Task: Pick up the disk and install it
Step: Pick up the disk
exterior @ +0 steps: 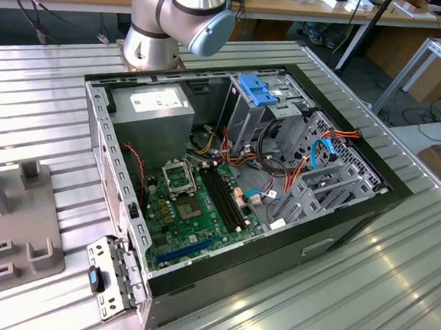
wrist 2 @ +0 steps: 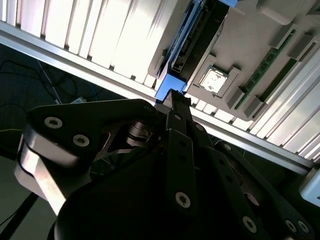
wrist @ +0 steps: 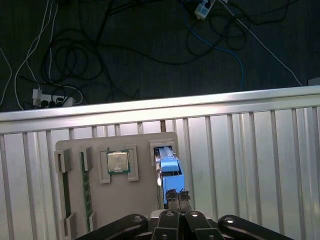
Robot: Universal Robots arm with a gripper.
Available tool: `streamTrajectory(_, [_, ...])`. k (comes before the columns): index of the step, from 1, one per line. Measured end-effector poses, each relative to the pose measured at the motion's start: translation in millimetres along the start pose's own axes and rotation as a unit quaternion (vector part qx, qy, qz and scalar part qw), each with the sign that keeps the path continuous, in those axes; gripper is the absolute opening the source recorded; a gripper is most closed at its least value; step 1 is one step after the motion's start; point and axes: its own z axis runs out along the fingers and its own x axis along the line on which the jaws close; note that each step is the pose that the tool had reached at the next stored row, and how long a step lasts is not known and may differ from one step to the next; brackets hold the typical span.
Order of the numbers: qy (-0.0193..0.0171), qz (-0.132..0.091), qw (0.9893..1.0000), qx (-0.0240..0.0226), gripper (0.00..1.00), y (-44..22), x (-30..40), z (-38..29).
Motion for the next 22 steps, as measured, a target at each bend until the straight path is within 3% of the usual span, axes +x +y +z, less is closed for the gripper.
streamTrajectory(10, [0.0,0.0,1.0,0.0,0.12,-0.3,0.0,1.4])
streamTrajectory(11, [0.0,0.0,1.0,0.0,0.24,-0.3,0.0,1.4])
streamTrajectory(13, [0.0,0.0,1.0,0.0,0.36,-0.3,0.0,1.4])
streamTrajectory(15, [0.0,0.0,1.0,0.0,0.54,-0.3,0.0,1.6])
streamTrajectory(22, [-0.0001,0.0,1.0,0.0,0.54,-0.2,0.5,18.2])
